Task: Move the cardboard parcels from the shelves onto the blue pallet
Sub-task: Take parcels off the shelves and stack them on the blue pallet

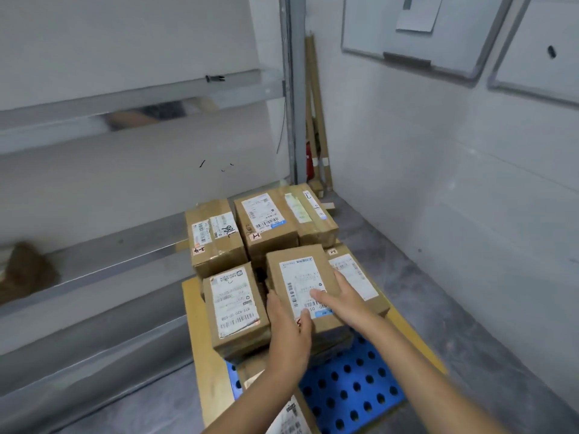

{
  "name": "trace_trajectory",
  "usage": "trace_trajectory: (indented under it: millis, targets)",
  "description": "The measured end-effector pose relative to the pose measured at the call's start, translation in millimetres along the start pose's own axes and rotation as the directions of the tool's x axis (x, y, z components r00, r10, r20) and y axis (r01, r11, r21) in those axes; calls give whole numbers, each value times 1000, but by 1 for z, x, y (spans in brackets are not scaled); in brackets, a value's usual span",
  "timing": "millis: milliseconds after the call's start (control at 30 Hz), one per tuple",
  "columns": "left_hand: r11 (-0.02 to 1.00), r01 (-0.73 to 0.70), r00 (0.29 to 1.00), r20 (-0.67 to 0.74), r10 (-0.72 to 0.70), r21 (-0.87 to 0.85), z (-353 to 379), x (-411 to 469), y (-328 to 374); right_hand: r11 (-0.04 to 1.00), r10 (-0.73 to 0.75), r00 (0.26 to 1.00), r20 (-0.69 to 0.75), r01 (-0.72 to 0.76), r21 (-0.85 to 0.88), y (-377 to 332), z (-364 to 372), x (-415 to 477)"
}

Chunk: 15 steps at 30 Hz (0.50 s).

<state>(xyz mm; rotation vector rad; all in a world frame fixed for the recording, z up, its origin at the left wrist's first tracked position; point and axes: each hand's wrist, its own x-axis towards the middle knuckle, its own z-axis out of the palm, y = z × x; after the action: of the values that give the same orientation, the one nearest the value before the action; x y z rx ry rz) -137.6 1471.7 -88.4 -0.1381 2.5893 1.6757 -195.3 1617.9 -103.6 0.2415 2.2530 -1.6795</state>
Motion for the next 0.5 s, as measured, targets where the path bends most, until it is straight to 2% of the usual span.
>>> trace_trajectory:
  millis: [133,233,500]
  targets:
    - [984,82,996,-55,-74,160,11,0,-3,999,-33,999,34,34,-23,6,4,9]
    - [969,62,996,-74,-46,240,18,5,-8,997,-52,998,45,54,-52,10,5,16]
    - [867,-12,1000,1,13,499,23,16,-21,985,-93,993,78,103,-138,12,9,25]
